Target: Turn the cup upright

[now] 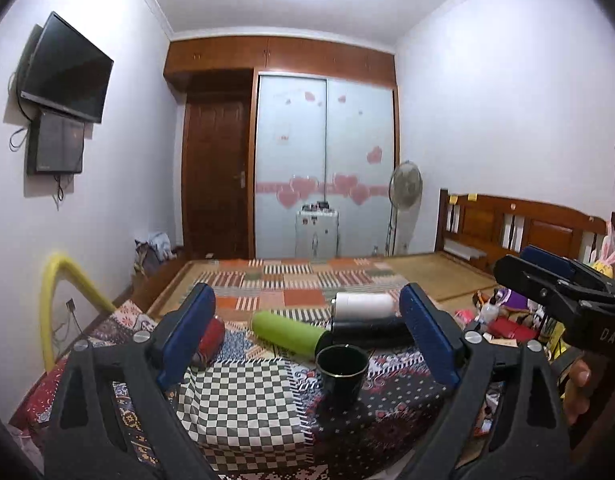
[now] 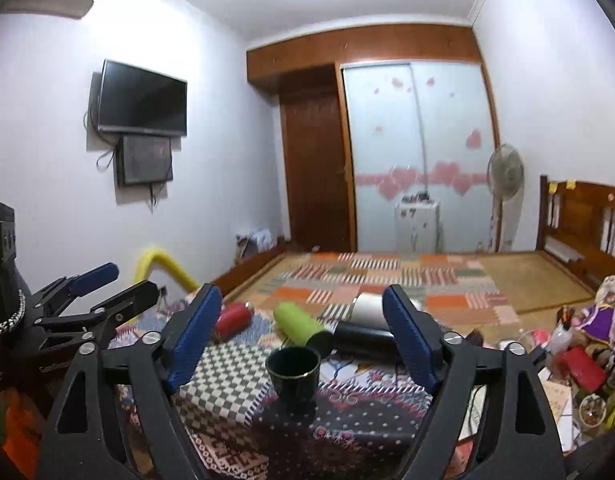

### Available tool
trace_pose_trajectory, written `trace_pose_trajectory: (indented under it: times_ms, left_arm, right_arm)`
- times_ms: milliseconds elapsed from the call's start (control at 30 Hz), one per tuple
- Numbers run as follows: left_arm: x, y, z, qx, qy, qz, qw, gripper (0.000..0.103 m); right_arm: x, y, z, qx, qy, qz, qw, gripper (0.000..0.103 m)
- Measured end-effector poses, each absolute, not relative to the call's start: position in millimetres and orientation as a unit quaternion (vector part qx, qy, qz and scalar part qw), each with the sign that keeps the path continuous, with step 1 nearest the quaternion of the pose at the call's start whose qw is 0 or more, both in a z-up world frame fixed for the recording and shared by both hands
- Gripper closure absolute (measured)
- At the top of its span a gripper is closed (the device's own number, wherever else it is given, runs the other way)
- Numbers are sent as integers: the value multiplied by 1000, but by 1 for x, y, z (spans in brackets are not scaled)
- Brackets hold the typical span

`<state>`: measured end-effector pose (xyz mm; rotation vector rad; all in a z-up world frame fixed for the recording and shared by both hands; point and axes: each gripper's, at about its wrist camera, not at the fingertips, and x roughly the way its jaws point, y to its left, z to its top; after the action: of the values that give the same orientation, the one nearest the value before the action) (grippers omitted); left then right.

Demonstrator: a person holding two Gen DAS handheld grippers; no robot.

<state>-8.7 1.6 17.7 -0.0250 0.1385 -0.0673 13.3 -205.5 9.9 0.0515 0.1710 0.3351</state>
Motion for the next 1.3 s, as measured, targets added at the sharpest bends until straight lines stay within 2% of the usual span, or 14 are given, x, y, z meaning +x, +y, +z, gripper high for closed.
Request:
trace_pose_trajectory:
  times_ms: [67,167,1300]
  left_arm:
    - [-19,-1,21,-10,57,-28,998,0]
    - [-26,-5,22,-4,49,-25,998,0]
    - [-38,-11,15,-5,53,-22,998,0]
  right_arm:
    - [6,-206,12,27,73,158,984,12]
    - [0,-205,11,32,60,148,987,0]
    - [-18,-203,1,23,64,124,990,0]
